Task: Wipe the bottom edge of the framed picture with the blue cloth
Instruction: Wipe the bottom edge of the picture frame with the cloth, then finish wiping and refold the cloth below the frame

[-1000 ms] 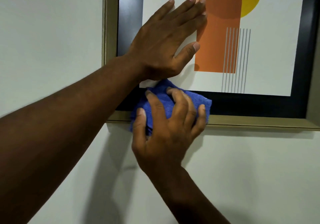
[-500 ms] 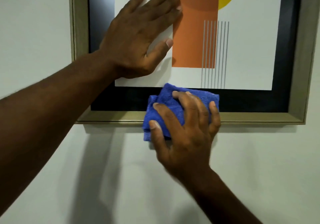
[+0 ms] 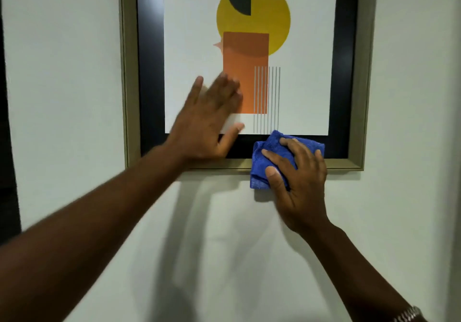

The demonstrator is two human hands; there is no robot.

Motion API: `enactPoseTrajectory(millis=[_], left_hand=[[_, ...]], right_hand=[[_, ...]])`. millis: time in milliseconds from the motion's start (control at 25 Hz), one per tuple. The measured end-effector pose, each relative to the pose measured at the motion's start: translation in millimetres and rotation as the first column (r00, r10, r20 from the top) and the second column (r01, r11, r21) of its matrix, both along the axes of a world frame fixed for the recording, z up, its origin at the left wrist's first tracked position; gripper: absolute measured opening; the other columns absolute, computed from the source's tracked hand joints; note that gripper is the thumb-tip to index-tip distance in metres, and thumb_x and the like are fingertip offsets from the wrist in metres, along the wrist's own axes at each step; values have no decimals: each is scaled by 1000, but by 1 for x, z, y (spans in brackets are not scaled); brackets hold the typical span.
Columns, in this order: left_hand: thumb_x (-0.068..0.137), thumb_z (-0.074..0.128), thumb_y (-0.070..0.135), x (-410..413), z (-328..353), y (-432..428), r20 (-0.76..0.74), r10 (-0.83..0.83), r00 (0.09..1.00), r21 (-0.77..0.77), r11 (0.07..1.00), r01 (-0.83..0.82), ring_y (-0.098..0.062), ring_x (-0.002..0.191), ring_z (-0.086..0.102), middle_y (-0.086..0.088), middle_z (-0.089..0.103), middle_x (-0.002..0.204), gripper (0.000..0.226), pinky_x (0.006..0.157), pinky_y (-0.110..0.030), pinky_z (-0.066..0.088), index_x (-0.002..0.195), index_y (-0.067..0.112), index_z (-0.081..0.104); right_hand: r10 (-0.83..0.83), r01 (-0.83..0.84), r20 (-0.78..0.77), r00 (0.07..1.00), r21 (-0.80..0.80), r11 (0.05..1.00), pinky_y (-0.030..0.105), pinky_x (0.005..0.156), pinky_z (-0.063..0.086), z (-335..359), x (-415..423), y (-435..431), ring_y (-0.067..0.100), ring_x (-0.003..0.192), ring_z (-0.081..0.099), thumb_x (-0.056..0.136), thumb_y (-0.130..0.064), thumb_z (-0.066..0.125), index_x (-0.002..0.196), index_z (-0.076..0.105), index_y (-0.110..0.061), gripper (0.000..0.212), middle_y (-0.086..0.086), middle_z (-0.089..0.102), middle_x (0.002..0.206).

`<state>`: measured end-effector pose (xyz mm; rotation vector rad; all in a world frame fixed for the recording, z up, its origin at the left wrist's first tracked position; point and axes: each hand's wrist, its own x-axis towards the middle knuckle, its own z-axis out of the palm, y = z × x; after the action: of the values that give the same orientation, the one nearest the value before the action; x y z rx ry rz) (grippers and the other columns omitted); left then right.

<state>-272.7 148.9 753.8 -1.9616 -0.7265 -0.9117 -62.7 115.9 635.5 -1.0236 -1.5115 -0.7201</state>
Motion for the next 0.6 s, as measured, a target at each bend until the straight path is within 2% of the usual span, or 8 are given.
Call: enactPoseTrajectory(millis=[120,200,280,360,400,440,520,600], left_hand=[[94,30,49,36,-67,-25,79,-4,997,-64,998,9,-31,151,17,-13,34,158,64,123,-56,8,135,5,54],[93,38,42,58,-87,-38,228,4,974,-186,982,40,-31,152,17,-15,39,156,53,124,-54,12,121,4,61],[92,46,34,78,-91,-49,349,32,937,-254,965,62,-34,151,18,-17,44,151,43,124,-54,16,116,2,62],[91,52,24,97,-93,-57,466,15,884,-286,949,135,-37,147,27,-18,55,139,33,122,-53,23,113,1,60],[89,55,20,105,-94,-61,537,-18,843,-295,933,207,-38,140,38,-17,62,127,28,116,-51,34,109,2,59],[87,56,17,110,-94,-65,604,-55,795,-293,913,286,-37,127,49,-16,64,114,23,102,-47,45,104,3,57],[84,57,10,119,-95,-73,680,-132,721,-242,887,392,-30,99,56,-13,62,98,13,74,-41,50,97,6,54],[83,58,1,130,-101,-82,726,-225,650,-181,850,496,-25,87,56,-11,60,92,14,70,-39,52,96,6,54]], right_hand=[[218,-219,-100,971,-1,976,51,125,20,5,9,-13,13,141,38,96,-20,47,126,61,-18,32,4,53,143],[181,-174,-152,972,56,983,49,122,30,6,9,-19,25,143,38,93,-8,58,130,56,-7,37,14,48,148],[87,-60,-278,957,104,993,40,117,35,2,5,-26,31,142,38,90,-10,67,134,52,-4,46,18,43,150],[99,-46,-508,856,115,992,38,109,46,-1,1,-34,28,132,47,84,-21,76,132,49,-6,56,14,47,142],[136,-79,-617,775,119,990,36,101,51,0,0,-37,26,123,52,80,-25,80,129,49,-7,61,11,51,135],[179,-122,-698,694,131,984,33,94,54,1,-1,-40,23,113,56,76,-26,84,125,49,-8,64,10,54,127],[271,-215,-781,563,178,960,27,83,56,3,3,-46,20,100,60,70,-24,88,120,48,-9,66,7,57,119],[353,-312,-817,455,225,923,19,77,58,-3,16,-54,18,98,64,70,-21,89,122,47,-12,67,5,59,119]])
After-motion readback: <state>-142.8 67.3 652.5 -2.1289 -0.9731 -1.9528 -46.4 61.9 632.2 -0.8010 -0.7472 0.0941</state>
